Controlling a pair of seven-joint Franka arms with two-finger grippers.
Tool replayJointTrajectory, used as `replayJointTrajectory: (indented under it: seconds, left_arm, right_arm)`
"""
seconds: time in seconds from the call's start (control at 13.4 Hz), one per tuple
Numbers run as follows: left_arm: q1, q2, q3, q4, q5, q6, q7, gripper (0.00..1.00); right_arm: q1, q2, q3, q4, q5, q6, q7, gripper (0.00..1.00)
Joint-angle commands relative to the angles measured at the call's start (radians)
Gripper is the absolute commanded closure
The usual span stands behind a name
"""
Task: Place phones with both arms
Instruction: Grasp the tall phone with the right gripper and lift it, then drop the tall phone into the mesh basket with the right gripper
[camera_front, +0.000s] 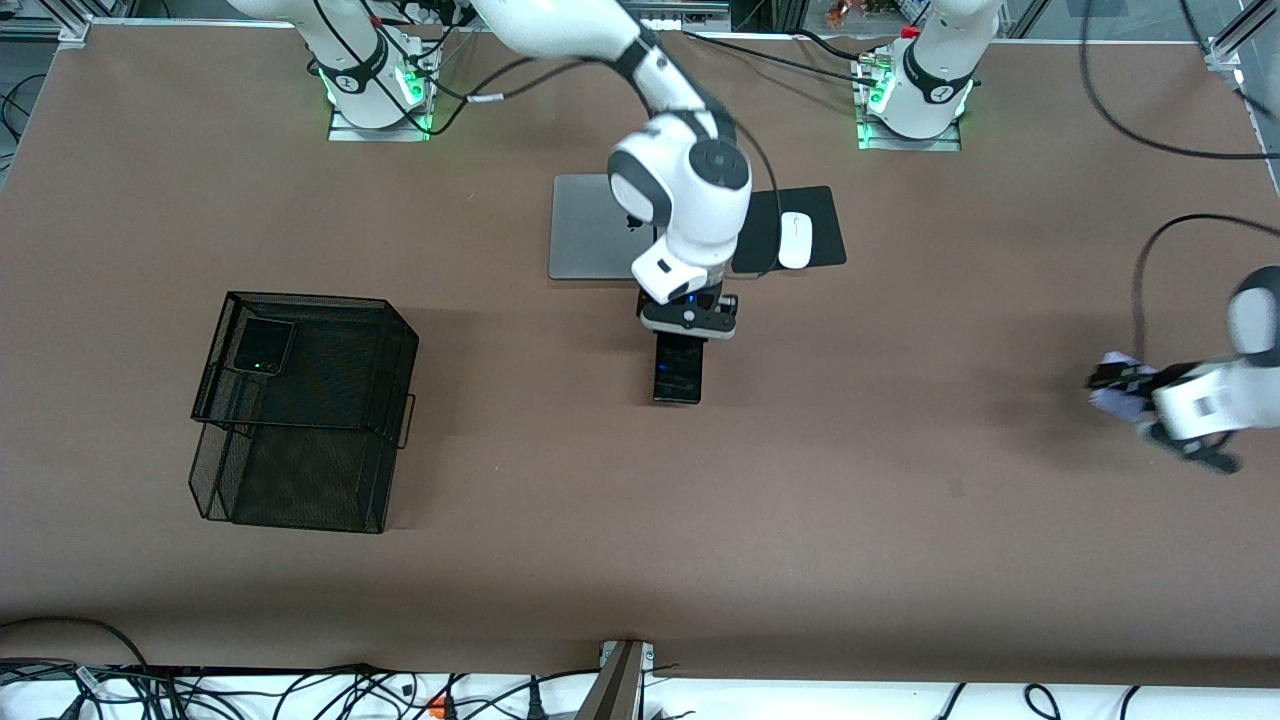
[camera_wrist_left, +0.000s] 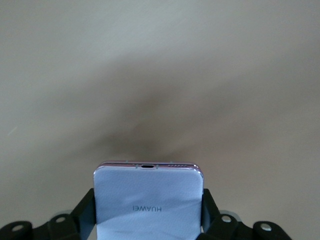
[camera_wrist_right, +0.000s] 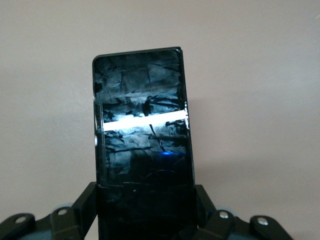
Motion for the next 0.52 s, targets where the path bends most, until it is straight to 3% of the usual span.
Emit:
replayJointTrajectory:
  seconds: [0.0, 0.22, 0.45]
  left_arm:
    - [-0.146, 0.046, 0.022, 0.02, -0.13, -0.023, -0.135, 0.94]
    - [-0.263, 0.126, 0.022, 0.014, -0.364, 0.044, -0.261, 0.92]
    - [-0.405, 0.152, 0.022, -0.012, -0.433, 0.219, -0.408, 0.92]
  right_arm:
    - [-0.056, -0.178, -0.003, -0.076, 0.001, -0.19, -0.137, 1.0]
    - [-0.059, -0.443, -0.104, -0.376, 0.0, -0.211, -0.365, 1.0]
    - [-0.058, -0.652, -0.256, -0.628, -0.017, -0.194, -0.557, 1.0]
